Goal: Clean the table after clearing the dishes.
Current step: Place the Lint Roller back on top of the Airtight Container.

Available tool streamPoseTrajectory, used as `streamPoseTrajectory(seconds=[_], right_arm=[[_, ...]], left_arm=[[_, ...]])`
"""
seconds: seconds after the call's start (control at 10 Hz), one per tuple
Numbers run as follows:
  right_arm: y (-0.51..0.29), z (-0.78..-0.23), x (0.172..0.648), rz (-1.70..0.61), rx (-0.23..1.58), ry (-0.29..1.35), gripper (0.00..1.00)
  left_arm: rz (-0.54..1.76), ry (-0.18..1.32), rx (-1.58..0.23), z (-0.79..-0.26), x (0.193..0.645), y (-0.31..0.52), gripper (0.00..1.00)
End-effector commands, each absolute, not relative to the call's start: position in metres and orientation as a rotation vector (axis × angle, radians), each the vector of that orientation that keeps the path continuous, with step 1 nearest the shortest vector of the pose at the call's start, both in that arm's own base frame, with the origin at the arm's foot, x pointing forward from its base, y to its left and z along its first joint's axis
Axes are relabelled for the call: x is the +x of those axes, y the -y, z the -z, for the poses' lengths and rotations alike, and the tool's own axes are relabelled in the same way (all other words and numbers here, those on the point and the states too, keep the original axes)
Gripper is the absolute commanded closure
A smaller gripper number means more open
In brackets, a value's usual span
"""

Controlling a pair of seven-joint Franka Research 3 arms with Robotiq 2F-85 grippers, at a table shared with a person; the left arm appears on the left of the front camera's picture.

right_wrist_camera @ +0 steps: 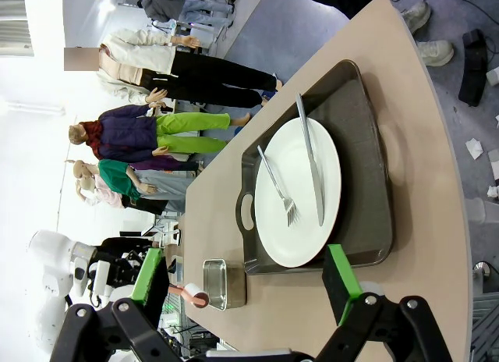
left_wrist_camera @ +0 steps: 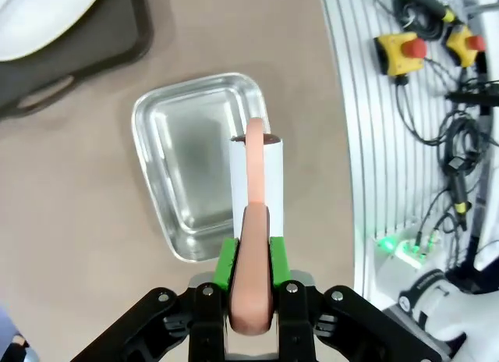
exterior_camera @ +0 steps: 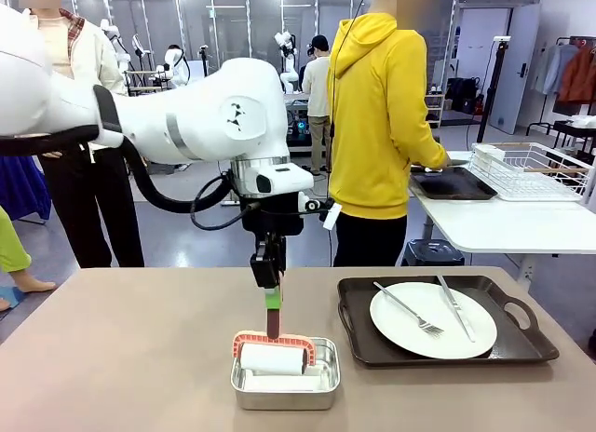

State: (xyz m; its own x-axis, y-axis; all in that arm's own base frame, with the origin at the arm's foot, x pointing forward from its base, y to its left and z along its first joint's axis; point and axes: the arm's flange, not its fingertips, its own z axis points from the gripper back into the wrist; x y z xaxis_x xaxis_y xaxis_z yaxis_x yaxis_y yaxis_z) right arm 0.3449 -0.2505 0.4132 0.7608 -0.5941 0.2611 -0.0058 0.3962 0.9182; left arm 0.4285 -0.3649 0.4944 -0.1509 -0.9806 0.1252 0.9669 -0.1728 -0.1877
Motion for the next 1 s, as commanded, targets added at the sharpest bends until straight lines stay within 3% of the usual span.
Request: streamPoseTrajectory(seconds=[0.0,0.4,0.8,0.9], right_arm=[[0.25,-0.415,0.343,0.384,1.114,0.63,0.0],[0.25,-0.415,0.343,0.384,1.114,0.63,0.0],[0.25,-0.415,0.343,0.384,1.114,0.63,0.0],[0.25,-0.415,0.343,0.384,1.114,0.63,0.0]], left_arm=[[1.691,-0.111,-0.258,-0.497,0.452,0.376,0.79],[1.651,-0.192,-0.256,-0.452,0.48,0.387,0.79],[1.621,-0.251,-0.373,-0.428,0.501,0.387,0.79],[1.59,-0.266,-0.327,-0.426,0.506,0.386,0.43]])
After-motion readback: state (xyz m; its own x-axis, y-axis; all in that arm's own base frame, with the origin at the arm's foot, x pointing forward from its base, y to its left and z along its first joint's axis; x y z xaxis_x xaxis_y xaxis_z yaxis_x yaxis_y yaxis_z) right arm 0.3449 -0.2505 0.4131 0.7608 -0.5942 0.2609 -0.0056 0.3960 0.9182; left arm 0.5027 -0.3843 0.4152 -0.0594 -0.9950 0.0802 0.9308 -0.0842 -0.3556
